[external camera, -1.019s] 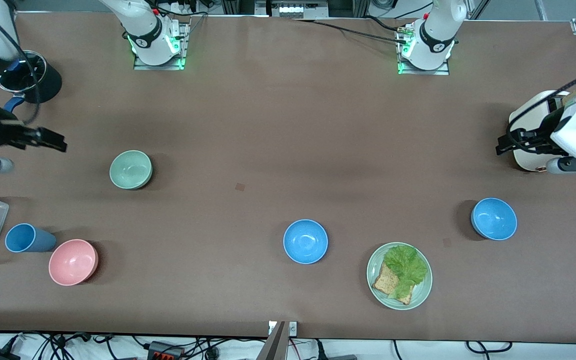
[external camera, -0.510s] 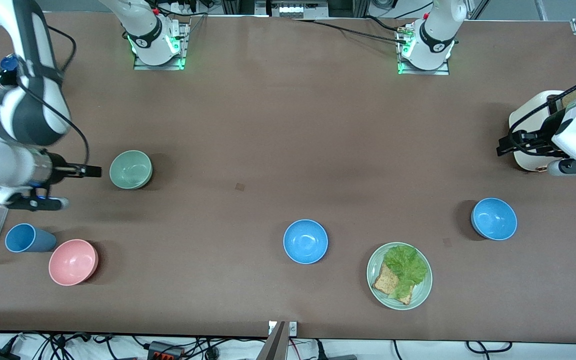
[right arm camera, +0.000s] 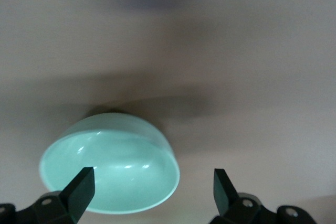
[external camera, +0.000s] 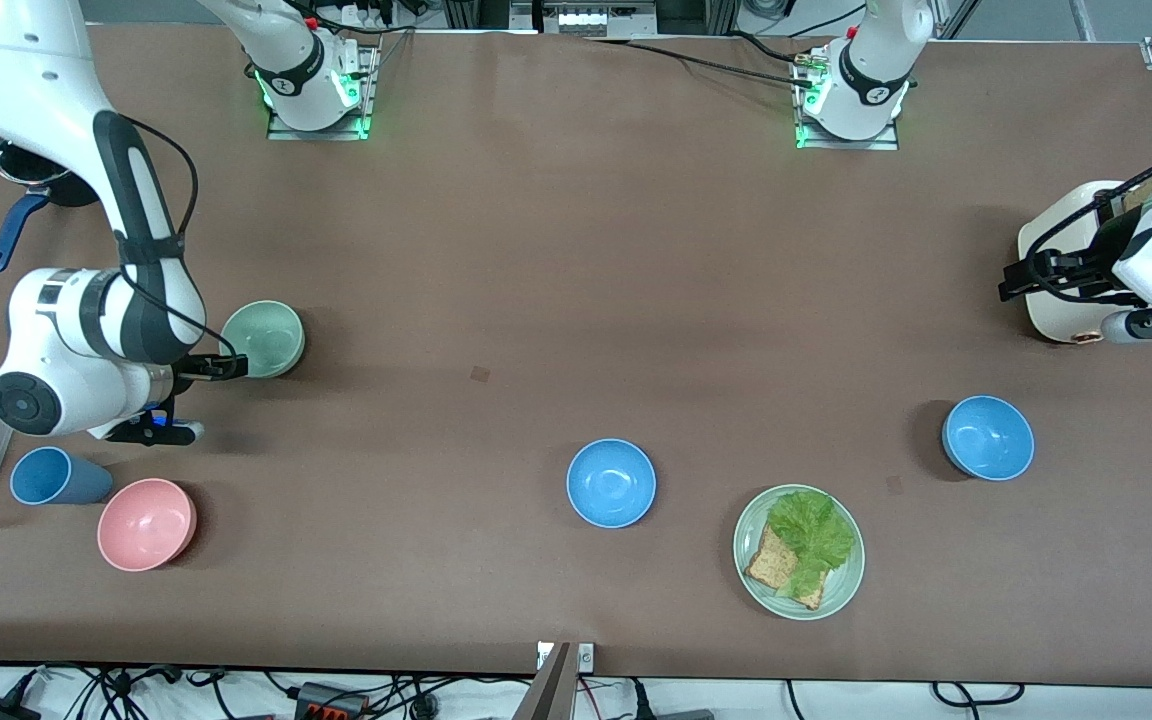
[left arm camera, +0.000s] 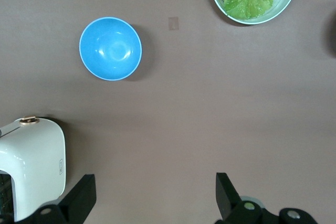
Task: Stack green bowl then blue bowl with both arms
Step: 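Grasp the rim of the green bowl with the right gripper, then carry the green bowl to the table middle with the right gripper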
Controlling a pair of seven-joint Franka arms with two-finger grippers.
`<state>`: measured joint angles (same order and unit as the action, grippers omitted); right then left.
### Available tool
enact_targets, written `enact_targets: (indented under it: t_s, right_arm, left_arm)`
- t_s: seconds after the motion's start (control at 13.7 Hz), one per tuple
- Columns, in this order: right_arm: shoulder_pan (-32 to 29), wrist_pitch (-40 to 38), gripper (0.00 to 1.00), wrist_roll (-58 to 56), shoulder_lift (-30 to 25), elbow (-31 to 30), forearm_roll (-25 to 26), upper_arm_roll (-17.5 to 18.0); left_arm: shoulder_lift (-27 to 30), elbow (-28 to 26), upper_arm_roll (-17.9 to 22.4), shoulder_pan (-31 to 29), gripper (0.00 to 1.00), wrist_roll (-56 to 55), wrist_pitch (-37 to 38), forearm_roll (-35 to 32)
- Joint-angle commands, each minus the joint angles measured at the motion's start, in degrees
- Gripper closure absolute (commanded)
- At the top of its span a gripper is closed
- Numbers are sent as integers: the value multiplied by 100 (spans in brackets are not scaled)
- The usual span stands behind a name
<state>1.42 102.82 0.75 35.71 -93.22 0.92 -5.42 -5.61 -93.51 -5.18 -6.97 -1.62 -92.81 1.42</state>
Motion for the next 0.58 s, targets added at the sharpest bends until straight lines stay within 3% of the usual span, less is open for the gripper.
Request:
enact_targets:
  t_s: [0.0,0.29,0.51]
  right_arm:
    - [-124,282,1,-4,-152,-512,-21,41]
    - [-107,230,46,57,-169,-846,-39,50]
    - [-124,238,93,49,-161,-838,-39,50]
  left_arm:
    - [16,114,-10,-15,0,39,140,113]
    - [-10,105,-10,47,0,39,166,113]
    - [-1,105,-18,55,0,48,403,113]
